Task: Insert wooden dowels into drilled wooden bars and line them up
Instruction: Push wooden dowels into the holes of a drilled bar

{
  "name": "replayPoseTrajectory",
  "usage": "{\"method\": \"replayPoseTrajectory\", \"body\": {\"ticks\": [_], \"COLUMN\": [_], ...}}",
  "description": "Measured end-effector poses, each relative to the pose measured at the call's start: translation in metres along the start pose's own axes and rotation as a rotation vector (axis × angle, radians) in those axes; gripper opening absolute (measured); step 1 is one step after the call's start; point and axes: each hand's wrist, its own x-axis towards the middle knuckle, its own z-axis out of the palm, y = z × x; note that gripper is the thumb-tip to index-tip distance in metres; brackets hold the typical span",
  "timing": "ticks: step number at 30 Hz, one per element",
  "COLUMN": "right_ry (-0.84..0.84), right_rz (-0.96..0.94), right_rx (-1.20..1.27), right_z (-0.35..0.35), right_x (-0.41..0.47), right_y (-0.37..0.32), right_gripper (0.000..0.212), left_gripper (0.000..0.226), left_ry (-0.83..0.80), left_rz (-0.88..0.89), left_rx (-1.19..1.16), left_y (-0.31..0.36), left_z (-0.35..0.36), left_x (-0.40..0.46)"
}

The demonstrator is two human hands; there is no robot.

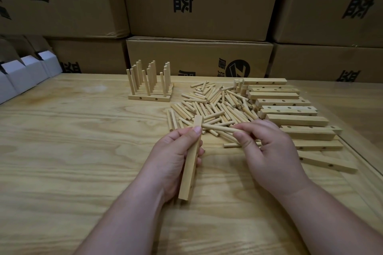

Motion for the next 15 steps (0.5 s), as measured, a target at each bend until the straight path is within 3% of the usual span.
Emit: {"method": "replayPoseTrajectory", "body": {"ticks": [8,15], "right_ry": [-0.063,-0.149], "right_rz": [0.082,0.189], "right_rx": [-0.003,0.059], "right_z": [-0.0020,-0.0024], "right_x": [-0.0007,-0.0023], "right_y": [0.0020,0.0075], "right_gripper": [0.014,0.013], "left_gripper": [0.032,0.039], "left_ry": [-0.032,-0.022], "left_rz": [-0.012,-0.010], "left_rx": [0.020,0.042], "left_y": [0.0012,0.0006], "left_z": [0.0004,-0.0006], "left_x": [-0.0027,-0.0021]}}
